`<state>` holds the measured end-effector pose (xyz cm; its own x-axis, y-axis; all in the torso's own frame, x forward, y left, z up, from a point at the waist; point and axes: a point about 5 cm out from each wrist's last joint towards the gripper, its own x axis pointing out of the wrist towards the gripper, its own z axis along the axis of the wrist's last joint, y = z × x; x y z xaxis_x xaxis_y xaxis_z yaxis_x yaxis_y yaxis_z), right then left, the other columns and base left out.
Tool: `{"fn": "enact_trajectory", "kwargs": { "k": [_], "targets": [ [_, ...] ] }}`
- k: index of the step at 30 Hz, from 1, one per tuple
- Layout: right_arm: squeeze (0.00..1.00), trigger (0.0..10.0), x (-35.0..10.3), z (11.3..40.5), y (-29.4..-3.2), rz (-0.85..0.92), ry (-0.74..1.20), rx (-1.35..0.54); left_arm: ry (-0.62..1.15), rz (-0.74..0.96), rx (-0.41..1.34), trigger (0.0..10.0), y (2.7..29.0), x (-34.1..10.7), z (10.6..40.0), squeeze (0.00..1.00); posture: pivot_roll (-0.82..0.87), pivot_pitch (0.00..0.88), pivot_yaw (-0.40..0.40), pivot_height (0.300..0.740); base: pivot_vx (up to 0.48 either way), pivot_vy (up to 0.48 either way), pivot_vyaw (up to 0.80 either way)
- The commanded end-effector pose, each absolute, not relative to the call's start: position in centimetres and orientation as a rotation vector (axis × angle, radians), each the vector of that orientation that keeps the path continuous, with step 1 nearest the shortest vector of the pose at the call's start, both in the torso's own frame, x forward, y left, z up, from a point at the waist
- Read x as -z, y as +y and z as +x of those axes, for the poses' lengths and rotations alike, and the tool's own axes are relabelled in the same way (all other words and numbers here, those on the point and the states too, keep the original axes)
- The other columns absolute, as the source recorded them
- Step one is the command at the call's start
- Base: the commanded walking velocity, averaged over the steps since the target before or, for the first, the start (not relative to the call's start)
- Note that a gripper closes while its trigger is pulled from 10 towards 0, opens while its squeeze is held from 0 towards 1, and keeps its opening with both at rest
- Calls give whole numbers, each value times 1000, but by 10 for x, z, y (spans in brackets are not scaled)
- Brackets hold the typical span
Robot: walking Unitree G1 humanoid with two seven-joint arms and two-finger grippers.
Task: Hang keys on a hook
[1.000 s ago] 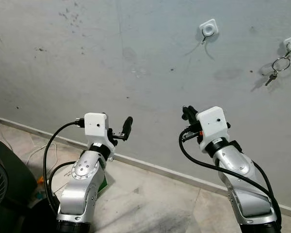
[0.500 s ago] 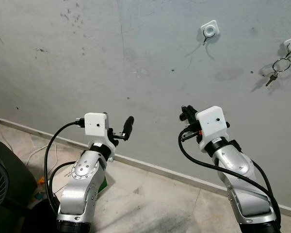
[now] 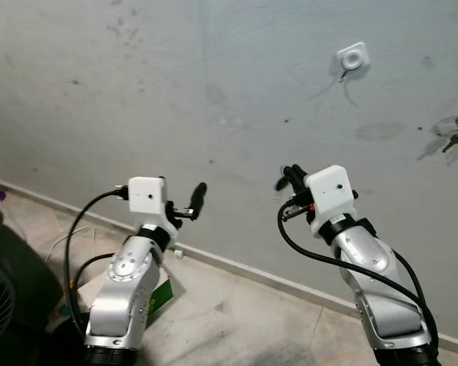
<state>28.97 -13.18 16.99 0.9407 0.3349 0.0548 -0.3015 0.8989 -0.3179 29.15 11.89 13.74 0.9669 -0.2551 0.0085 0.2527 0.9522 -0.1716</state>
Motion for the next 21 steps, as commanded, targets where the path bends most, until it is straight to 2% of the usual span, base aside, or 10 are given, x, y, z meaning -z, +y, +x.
{"fn": "enact_trajectory", "kwargs": {
  "k": [1, 9, 13, 21],
  "targets": [
    [0, 10000, -171, 290, -131, -312, -116, -331, 9, -164, 266, 10000, 118, -138, 290, 0, -59, 41, 18, 740, 289, 0, 0],
    [0, 10000, -174, 291, -130, -320, -130, -332, 10, -162, 266, 10000, 118, -138, 291, 0, -62, 41, 20, 740, 283, 0, 0],
    [0, 10000, -173, 290, -130, -320, -130, -334, 32, -163, 283, 10000, 117, -134, 289, 0, -60, 41, 18, 740, 0, 0, 0],
    [0, 10000, -174, 290, -130, -321, -134, -335, 62, -147, 431, 10000, 103, -128, 277, 0, -58, 45, 16, 740, 0, 0, 0]
  ]
}}
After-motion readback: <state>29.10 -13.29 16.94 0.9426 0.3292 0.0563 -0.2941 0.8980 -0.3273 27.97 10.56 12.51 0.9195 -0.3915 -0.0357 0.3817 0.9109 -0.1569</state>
